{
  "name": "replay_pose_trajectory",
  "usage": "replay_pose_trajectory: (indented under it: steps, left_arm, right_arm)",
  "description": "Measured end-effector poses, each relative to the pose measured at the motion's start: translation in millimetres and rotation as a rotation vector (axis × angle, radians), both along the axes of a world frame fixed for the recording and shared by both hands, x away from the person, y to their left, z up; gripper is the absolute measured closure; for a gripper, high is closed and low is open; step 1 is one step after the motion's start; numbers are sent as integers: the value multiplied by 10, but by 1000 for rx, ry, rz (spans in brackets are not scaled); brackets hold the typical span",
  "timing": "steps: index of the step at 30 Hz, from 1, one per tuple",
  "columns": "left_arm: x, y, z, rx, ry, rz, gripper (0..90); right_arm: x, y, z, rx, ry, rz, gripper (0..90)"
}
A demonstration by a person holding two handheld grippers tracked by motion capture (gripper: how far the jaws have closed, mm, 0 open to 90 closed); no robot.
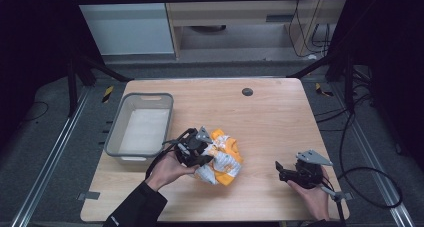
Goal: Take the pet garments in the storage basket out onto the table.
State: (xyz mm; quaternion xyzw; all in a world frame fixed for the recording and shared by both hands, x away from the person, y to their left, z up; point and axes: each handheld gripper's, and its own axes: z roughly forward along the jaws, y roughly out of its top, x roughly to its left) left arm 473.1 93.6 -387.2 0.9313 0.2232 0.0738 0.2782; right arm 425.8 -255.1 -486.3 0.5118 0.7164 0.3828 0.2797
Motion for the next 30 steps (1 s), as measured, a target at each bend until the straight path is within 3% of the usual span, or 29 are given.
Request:
replay_pose_trajectory:
  steps: [21,30]
  left_arm:
    - [-77,-249,-314,57,20,-85,774]
    - [-69,-278,-402,70,33,-88,722]
  right_arm:
    - [3,3,-4,-3,-2,0,105]
    - [0,6,-5,-1,3,0,99]
